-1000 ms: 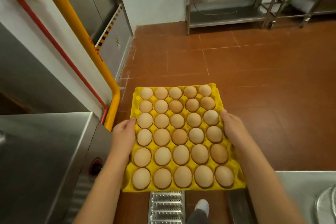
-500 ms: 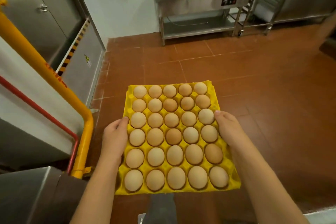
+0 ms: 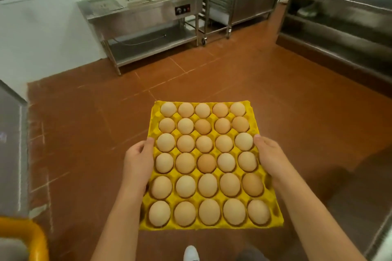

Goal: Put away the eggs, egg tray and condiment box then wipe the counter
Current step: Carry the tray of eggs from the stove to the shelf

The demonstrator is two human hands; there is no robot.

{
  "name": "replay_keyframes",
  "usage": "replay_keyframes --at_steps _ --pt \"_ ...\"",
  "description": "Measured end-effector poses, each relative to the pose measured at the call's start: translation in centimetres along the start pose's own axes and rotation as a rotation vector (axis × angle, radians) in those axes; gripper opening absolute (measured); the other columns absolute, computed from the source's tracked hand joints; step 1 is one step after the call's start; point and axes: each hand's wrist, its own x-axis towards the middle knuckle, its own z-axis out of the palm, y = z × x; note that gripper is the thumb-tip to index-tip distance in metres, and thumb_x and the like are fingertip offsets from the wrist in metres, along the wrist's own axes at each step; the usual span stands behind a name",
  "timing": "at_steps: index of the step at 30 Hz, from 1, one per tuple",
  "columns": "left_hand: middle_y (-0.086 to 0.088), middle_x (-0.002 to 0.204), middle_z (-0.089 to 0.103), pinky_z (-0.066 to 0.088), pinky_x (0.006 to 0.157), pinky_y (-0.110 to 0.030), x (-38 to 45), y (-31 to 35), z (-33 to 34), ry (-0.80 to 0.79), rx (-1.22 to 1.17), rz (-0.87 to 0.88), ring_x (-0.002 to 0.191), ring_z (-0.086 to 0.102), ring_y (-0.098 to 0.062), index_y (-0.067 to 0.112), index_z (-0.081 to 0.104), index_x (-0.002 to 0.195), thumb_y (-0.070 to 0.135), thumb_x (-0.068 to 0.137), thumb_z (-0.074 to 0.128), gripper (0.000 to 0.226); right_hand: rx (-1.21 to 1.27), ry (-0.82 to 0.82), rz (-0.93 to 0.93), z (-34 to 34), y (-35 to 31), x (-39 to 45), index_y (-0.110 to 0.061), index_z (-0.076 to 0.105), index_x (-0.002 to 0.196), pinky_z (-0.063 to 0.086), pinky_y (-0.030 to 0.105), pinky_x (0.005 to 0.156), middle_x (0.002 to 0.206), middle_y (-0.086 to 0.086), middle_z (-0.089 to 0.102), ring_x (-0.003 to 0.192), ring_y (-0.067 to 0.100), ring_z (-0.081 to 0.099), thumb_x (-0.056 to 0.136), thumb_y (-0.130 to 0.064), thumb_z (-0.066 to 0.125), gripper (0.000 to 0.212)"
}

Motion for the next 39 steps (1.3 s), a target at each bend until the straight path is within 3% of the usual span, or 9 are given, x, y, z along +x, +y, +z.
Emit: replay_keyframes --at_steps 1,4,6,11,18,21,27,32,39 --pt "0.018 0.068 0.071 0.054 0.064 -0.036 1.2 0.6 1.1 -0.028 0.006 -0.002 0.072 0.064 -0.01 0.026 0.068 0.07 0.047 0.098 0.051 0.039 0.008 0.025 0.009 -0.4 -0.4 0.7 -0.027 0.067 0.081 0.047 0.024 0.069 0.084 -0.021 0.066 0.084 0.001 0.06 0.105 -0.034 0.04 0.037" --pt "0.005 0.07 0.071 0.051 0.063 -0.035 4.4 2.1 4.6 -0.103 0.025 0.009 0.072 0.062 -0.015 0.015 0.067 0.076 0.045 0.098 0.052 0.04 0.022 0.056 0.051 -2.0 -1.3 3.2 -0.017 0.071 0.099 0.052 0.042 0.093 0.104 0.0 0.072 0.102 0.021 0.065 0.105 -0.035 0.04 0.037" --pt "0.0 0.075 0.066 0.048 0.063 -0.034 6.3 3.2 7.2 -0.148 0.023 0.027 0.074 0.059 -0.017 0.015 0.067 0.083 0.044 0.098 0.052 0.035 0.042 0.091 0.07 -3.2 -1.5 5.4 -0.015 0.069 0.1 0.049 0.05 0.099 0.11 0.007 0.072 0.108 0.027 0.064 0.105 -0.035 0.04 0.036" --pt "-0.003 0.082 0.061 0.045 0.066 -0.036 10.8 6.2 14.0 -0.173 0.025 0.024 0.076 0.055 -0.019 0.023 0.059 0.086 0.043 0.098 0.053 0.024 0.072 0.087 0.063 -6.3 -2.2 12.9 -0.015 0.069 0.107 0.049 0.05 0.099 0.109 0.005 0.071 0.106 0.025 0.064 0.105 -0.036 0.04 0.036" --pt "-0.007 0.081 0.065 0.051 0.071 -0.043 16.1 12.6 22.3 -0.149 0.011 0.027 0.077 0.06 -0.023 0.021 0.062 0.085 0.042 0.098 0.054 0.026 0.119 0.052 0.006 -11.3 -6.3 23.4 -0.025 0.066 0.094 0.05 0.046 0.097 0.107 -0.001 0.07 0.103 0.022 0.064 0.105 -0.037 0.041 0.029" --pt "-0.006 0.08 0.067 0.052 0.069 -0.04 17.6 14.7 25.7 -0.137 0.028 0.07 0.076 0.061 -0.021 0.02 0.064 0.085 0.042 0.098 0.053 0.029 0.128 0.068 0.003 -13.5 -7.4 27.4 -0.021 0.066 0.108 0.049 0.048 0.1 0.11 0.0 0.068 0.109 0.024 0.062 0.105 -0.038 0.041 0.031" --pt "0.011 0.073 0.075 0.051 0.058 -0.03 20.8 18.2 31.2 -0.175 0.085 0.076 0.073 0.069 -0.013 0.022 0.072 0.075 0.042 0.1 0.051 0.039 0.164 0.14 -0.012 -16.4 -7.9 32.4 -0.027 0.063 0.081 0.046 0.025 0.068 0.086 -0.017 0.062 0.081 0.002 0.056 0.105 -0.036 0.042 0.033" --pt "0.007 0.075 0.075 0.058 0.072 -0.044 23.6 20.5 36.3 -0.247 0.116 0.075 0.084 0.07 -0.023 0.019 0.073 0.079 0.045 0.099 0.051 0.039 0.155 0.193 0.03 -18.9 -8.2 36.6 -0.027 0.062 0.083 0.046 0.031 0.072 0.089 -0.016 0.061 0.083 0.002 0.055 0.105 -0.037 0.041 0.031" --pt "-0.008 0.085 0.074 0.056 0.075 -0.051 30.7 24.5 45.4 -0.37 0.124 0.13 0.09 0.069 -0.034 0.004 0.069 0.089 0.047 0.099 0.051 0.048 0.144 0.319 0.087 -22.6 -10.1 44.0 -0.026 0.064 0.083 0.046 0.027 0.066 0.09 -0.015 0.064 0.083 0.003 0.058 0.104 -0.039 0.042 0.033"
